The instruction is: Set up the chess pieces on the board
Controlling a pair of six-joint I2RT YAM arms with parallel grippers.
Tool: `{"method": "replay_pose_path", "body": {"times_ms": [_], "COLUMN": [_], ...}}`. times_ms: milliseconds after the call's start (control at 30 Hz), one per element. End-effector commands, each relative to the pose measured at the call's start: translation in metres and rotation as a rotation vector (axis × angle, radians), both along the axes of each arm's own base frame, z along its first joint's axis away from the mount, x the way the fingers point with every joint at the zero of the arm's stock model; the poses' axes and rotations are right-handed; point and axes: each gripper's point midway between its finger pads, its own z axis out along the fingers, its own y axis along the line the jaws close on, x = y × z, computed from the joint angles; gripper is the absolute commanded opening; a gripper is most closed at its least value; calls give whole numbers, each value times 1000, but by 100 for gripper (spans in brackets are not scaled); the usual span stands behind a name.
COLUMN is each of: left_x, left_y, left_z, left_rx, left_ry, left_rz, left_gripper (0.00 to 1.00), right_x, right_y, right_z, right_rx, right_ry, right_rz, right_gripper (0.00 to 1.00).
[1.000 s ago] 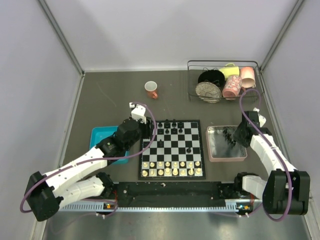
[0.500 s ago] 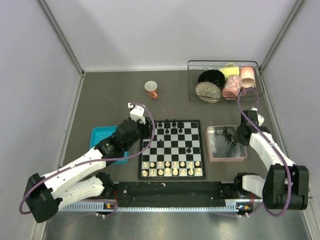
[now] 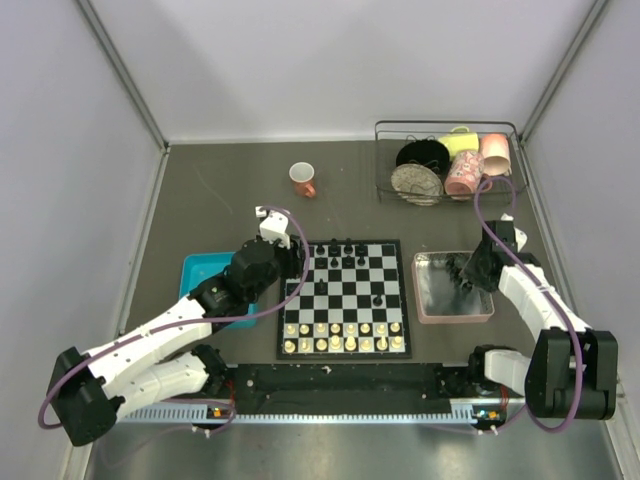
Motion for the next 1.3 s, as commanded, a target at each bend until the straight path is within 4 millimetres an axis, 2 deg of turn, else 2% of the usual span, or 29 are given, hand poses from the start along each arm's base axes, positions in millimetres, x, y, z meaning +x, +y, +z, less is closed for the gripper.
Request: {"method": "replay_pose_path", "body": {"times_ms": [0,167,467,567,733,833,933,967,1033,1067,1133,1167,1200,1267], "left_x": [3,2,1,1,1,1,1,1,2,2,2,3,3,4], "left_y": [1,1,2,2,2,2,2,2,4,4,6,8,9,12], "left_z": [14,15,16,16,18,19,18,18,17,16,16,16,15,13], "left_rx": [-46,-51,-55,-54,-57,-57,-49,-50,-48,-49,-52,-59,-62,-67], "left_ry": [-39,-43,-42,-41,-46,-46,-37,-35,-31,-26,-21,-18,-12,7], "left_rz": [12,12,12,14,12,12,14,14,19,22,31,41,41,48], "left_gripper": [48,48,48,49,48,48,48,48,48,48,49,49,49,49], "right_x": [5,3,1,1,2,5,9,16,18,27,34,44,47,62], "right_y": [2,3,3,3,2,1,-3,-4,-2,-1,20,30,51,78], "right_z": [4,6,5,6,10,23,49,66,83,104,119,138,143,156], "right_rx": [17,20,20,21,15,9,-14,-28,-40,-55,-55,-51,-37,-13], "right_ry": [-26,-32,-28,-29,-41,-66,-104,-142,-161,-203,-219,-262,-270,-284], "right_rz": [14,18,18,17,17,16,10,14,28,43,121,153,226,314], "right_gripper": [38,36,23,17,2,0,0,0,0,0,0,0,0,0]}}
